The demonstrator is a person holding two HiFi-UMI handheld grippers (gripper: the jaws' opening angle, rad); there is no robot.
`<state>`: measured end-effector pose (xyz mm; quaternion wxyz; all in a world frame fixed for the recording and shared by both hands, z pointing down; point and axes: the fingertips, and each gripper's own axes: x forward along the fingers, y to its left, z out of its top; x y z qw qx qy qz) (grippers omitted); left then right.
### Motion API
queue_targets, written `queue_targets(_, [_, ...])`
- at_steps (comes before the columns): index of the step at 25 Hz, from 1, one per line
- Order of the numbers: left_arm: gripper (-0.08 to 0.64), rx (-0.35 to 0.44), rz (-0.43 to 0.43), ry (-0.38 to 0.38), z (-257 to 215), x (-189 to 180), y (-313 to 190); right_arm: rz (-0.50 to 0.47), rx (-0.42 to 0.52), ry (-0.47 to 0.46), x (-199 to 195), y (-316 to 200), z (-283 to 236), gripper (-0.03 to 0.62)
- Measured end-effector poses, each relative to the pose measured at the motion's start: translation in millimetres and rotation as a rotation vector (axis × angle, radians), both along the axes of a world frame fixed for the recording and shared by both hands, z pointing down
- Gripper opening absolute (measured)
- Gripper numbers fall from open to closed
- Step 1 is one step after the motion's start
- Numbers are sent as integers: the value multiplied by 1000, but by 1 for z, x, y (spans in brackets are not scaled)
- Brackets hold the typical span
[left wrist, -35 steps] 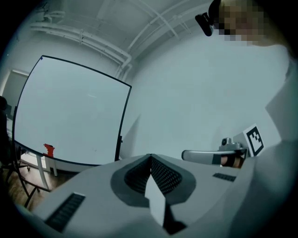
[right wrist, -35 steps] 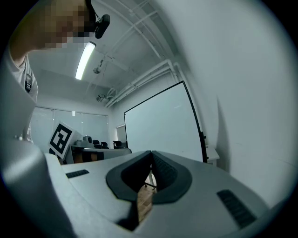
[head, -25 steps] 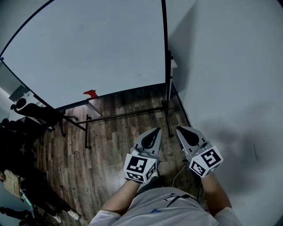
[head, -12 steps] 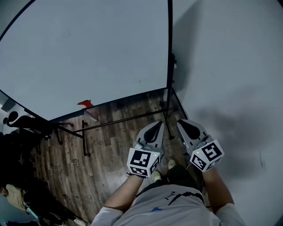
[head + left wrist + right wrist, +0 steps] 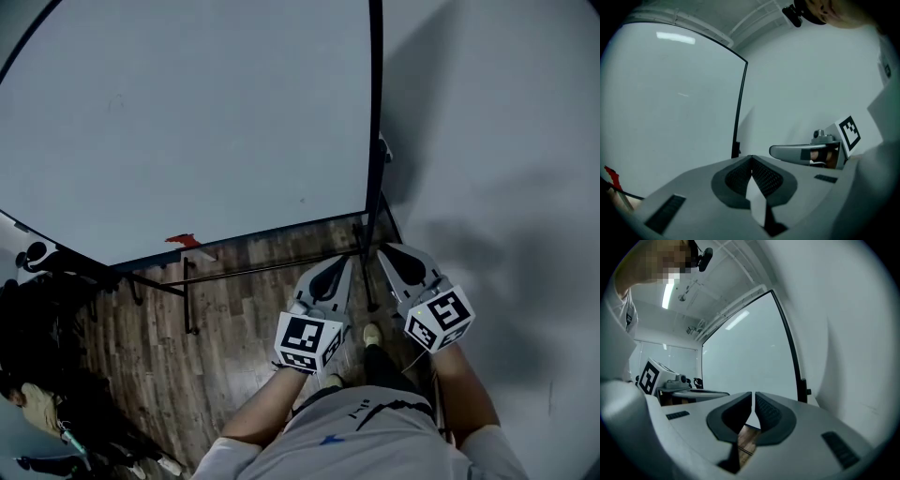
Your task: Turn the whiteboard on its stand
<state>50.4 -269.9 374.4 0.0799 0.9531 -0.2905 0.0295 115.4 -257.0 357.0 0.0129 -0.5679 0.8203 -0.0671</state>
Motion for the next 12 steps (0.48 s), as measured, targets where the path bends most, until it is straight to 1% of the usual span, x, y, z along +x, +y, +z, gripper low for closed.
queue_targets(8, [11,-19,-72,-11,-4,64,-63,-49,-49,-7,70,-80,20,14])
queue_targets(12, [11,-36,-121,-11,8,85,-89,-97,-89,-8,94,-113,50,54])
